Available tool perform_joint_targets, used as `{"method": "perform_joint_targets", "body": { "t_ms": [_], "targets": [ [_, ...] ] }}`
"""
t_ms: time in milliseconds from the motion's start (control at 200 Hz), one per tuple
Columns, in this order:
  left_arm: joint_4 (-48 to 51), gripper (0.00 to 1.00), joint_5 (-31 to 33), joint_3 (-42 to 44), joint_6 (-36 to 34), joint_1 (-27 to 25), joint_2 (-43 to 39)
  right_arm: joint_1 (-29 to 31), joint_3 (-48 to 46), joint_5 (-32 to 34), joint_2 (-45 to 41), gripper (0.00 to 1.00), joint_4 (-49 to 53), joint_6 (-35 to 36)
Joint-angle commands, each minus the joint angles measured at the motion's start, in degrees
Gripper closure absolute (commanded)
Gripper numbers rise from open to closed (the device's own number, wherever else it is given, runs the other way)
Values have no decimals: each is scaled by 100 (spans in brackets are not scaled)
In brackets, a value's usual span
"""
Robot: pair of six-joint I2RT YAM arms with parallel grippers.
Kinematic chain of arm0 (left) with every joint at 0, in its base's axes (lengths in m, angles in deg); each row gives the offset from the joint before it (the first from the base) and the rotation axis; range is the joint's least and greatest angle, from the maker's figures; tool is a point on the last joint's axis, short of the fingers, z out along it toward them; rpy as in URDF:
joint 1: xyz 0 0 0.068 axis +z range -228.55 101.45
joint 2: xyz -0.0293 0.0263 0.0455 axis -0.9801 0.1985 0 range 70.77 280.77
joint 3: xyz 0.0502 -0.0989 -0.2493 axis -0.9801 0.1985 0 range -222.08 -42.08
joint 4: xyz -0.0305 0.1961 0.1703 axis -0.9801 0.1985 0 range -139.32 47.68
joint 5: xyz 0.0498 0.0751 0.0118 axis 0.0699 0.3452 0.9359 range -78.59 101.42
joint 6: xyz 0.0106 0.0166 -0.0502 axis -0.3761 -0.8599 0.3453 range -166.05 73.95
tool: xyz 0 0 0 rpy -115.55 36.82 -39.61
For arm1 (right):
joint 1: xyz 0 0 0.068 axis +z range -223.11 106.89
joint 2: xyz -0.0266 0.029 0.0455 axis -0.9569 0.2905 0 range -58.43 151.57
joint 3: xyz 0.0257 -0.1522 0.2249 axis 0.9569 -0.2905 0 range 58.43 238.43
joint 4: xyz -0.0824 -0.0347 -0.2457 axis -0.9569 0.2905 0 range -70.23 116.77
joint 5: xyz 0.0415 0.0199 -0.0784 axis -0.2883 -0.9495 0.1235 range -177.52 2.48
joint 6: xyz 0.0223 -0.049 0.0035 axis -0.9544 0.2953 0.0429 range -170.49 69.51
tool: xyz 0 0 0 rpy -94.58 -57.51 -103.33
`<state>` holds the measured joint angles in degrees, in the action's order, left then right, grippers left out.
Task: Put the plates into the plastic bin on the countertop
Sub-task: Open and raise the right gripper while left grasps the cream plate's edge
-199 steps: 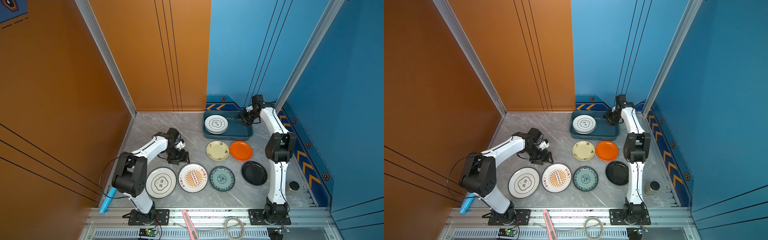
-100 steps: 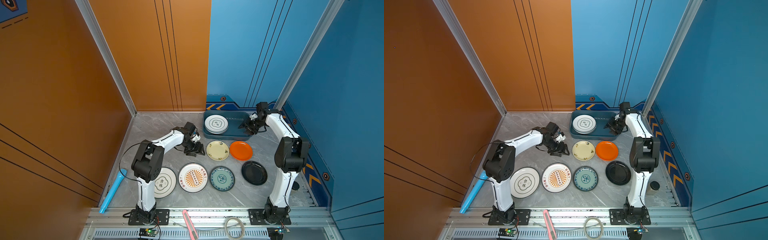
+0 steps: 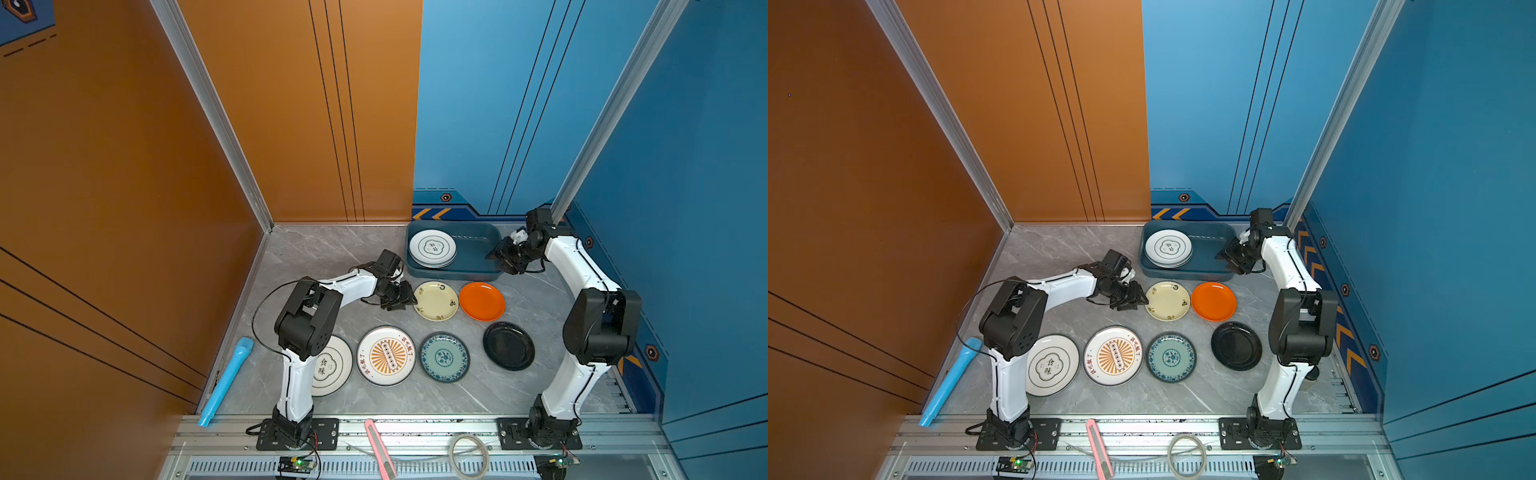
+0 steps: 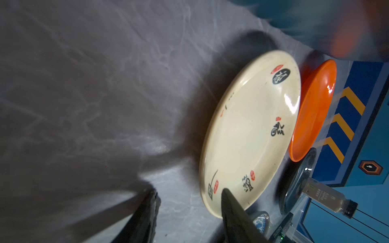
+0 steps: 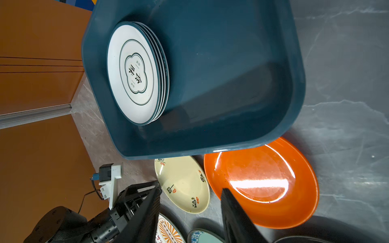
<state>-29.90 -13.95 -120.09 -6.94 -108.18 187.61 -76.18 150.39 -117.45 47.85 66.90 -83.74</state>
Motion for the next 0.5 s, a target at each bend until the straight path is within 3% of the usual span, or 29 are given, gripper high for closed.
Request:
{"method": "perform_joint_targets", "body": {
  "t_ms": [0,496],
  "targets": [
    [-175,53,436,58,261,-91,185,-53,-118,-39,-231,51,-82,-32],
    [-430,77,520,32,462,-351,480,-203,-431,-201,-380,51,-185,-57]
  ]
}}
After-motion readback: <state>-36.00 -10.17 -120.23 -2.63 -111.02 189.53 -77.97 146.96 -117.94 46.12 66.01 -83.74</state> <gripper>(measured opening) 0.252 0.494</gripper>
